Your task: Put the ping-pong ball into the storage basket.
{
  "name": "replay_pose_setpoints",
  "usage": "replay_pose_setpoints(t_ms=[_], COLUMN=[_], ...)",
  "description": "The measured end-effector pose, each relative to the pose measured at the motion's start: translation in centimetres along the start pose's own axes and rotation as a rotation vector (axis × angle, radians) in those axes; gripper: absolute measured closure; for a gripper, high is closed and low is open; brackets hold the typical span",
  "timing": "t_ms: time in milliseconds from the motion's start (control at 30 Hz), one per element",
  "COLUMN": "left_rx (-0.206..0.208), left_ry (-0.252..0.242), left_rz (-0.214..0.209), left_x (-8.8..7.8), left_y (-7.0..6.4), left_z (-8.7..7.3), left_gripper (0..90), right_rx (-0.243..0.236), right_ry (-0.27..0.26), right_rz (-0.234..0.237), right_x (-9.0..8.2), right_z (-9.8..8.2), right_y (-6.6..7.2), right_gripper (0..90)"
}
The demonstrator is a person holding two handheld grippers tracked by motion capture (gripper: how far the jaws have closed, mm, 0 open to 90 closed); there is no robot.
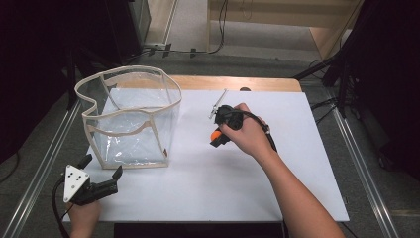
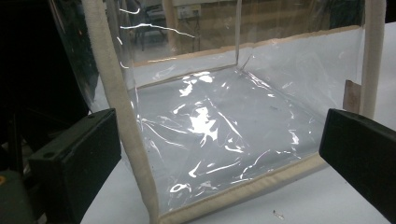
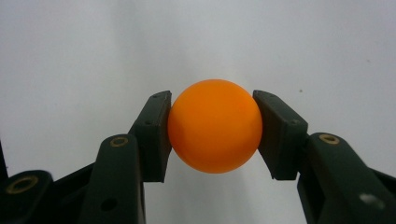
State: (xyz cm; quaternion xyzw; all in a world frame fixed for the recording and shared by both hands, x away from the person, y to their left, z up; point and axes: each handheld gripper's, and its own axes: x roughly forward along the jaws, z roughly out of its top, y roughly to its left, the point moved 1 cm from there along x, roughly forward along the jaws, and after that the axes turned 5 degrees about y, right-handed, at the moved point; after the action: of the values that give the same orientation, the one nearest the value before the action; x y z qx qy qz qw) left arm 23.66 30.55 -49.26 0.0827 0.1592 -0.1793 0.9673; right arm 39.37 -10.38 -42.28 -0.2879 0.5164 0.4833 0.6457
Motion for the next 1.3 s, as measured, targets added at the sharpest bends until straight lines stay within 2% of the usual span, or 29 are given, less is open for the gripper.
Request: replay_pose_setpoints(t_ms=[233,367,400,533,900,1000,1300], left_rx=[0.000,-0.002,-0.003,-0.001,-0.001,-0.003,-0.005], left_ry=[0.001,0.001,0.001,0.000,0.001,0.000,-0.002], left_rz=[-0.001,-0.002,-0.002,-0.004,-0.005,-0.005,-0.007], left_x=[0.0,0.0,0.0,0.0,0.0,0.0,0.0], left_y=[0.0,0.1,0.1,0.1,0.1,0.1,0.1], left_z=[0.0,0.0,0.0,0.0,0.0,0.0,0.0], left_gripper=[0.0,0.0,0.0,0.0,0.0,0.0,0.0], right_rx=[-0.024,-0.018,-0.029,-0.040,-0.071,-0.081,-0.086], right_ry=[-0.015,-0.035,-0.036,-0.019,-0.016,-0.035,-0.027], right_rz=[-0.001,0.014,0.020,0.050,0.049,0.047,0.053], right_x=[-0.5,-0.8,-0.9,-1.0,-2.2,-2.4,-2.9], right_z=[0.9,1.1,1.2,1.5,3.3,3.8,4.9], right_y=[0.2,0.3,0.3,0.3,0.7,0.8,1.0], right_gripper=[47.7,47.7,47.7,47.7,47.9,47.9,47.9])
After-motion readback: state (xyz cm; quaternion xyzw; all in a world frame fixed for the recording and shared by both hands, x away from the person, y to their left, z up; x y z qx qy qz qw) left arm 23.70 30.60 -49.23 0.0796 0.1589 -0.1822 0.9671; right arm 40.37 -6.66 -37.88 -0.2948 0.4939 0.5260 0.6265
